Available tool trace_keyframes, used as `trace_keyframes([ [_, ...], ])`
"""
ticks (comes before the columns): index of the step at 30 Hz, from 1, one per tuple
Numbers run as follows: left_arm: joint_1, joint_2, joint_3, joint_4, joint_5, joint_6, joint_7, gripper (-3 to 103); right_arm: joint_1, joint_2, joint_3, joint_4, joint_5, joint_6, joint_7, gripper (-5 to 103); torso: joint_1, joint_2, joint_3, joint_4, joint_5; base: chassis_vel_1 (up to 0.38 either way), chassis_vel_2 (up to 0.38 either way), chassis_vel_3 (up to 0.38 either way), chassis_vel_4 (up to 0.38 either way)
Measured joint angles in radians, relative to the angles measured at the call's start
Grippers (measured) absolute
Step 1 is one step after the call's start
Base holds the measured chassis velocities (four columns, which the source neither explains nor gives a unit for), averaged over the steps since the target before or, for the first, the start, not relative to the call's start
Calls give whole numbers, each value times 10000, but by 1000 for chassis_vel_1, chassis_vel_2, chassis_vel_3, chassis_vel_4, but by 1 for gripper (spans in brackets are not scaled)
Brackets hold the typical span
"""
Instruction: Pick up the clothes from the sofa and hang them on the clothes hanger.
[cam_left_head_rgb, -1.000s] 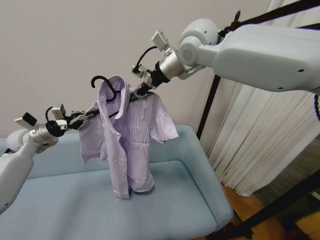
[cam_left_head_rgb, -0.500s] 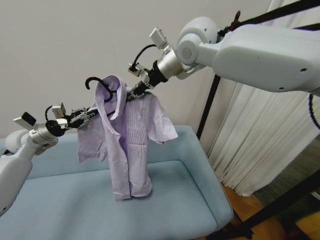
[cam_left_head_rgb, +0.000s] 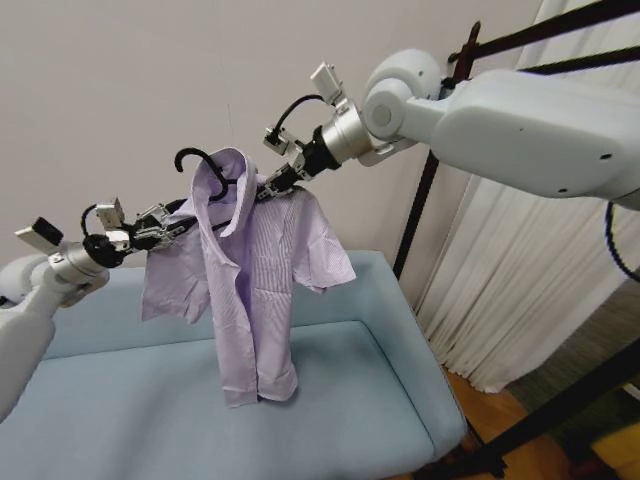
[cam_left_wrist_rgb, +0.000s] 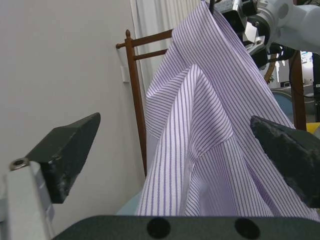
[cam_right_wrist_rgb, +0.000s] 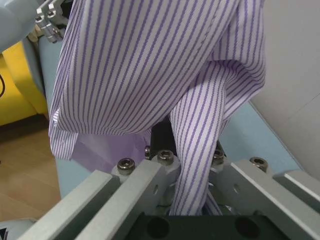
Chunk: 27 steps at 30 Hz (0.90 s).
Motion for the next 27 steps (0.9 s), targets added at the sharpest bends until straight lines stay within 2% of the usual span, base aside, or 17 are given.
trace_keyframes([
  [2, 8, 86, -132, 10, -89, 0, -109, 100, -61, -74, 53, 48, 2, 46, 6, 2, 0, 0, 0, 0, -1, 0, 0, 0, 0],
  [9, 229, 395, -783, 12, -399, 15, -323, 100, -361, -270, 394, 111, 72, 151, 244, 2, 0, 0, -1, 0, 0, 0, 0, 0, 0],
  [11, 578, 561, -1302, -95, -581, 21, -533, 100, -676, -466, 790, 263, 319, 227, 628, 2, 0, 0, -1, 1, -2, 0, 0, 0, 0],
  [14, 818, 644, -1611, -189, -674, 22, -668, 100, -836, -589, 935, 375, 426, 295, 817, 2, 0, 1, 0, 2, -1, 0, 0, 0, 0],
  [20, 2127, 923, -2858, -859, -1132, 22, -1057, 100, -1649, -1203, 1657, 1046, 1095, 733, 1760, 2, -1, 0, -1, 3, 1, 0, 0, 0, 0],
  [23, 2394, 936, -3127, -1029, -1254, -3, -1125, 100, -2009, -1417, 2009, 1319, 1211, 918, 2101, 2, -1, 0, -2, 2, -1, 0, 0, 0, 0],
  [26, 2588, 944, -3363, -1263, -1393, -16, -1418, 100, -2566, -1800, 2594, 1884, 1579, 1222, 2953, 2, 0, 0, -1, -1, 0, 0, 0, 0, 0],
  [27, 2588, 944, -3363, -1263, -1393, -16, -1418, 100, -2566, -1800, 2594, 1884, 1579, 1222, 2953, 2, 0, 0, -1, -1, 0, 0, 0, 0, 0],
])
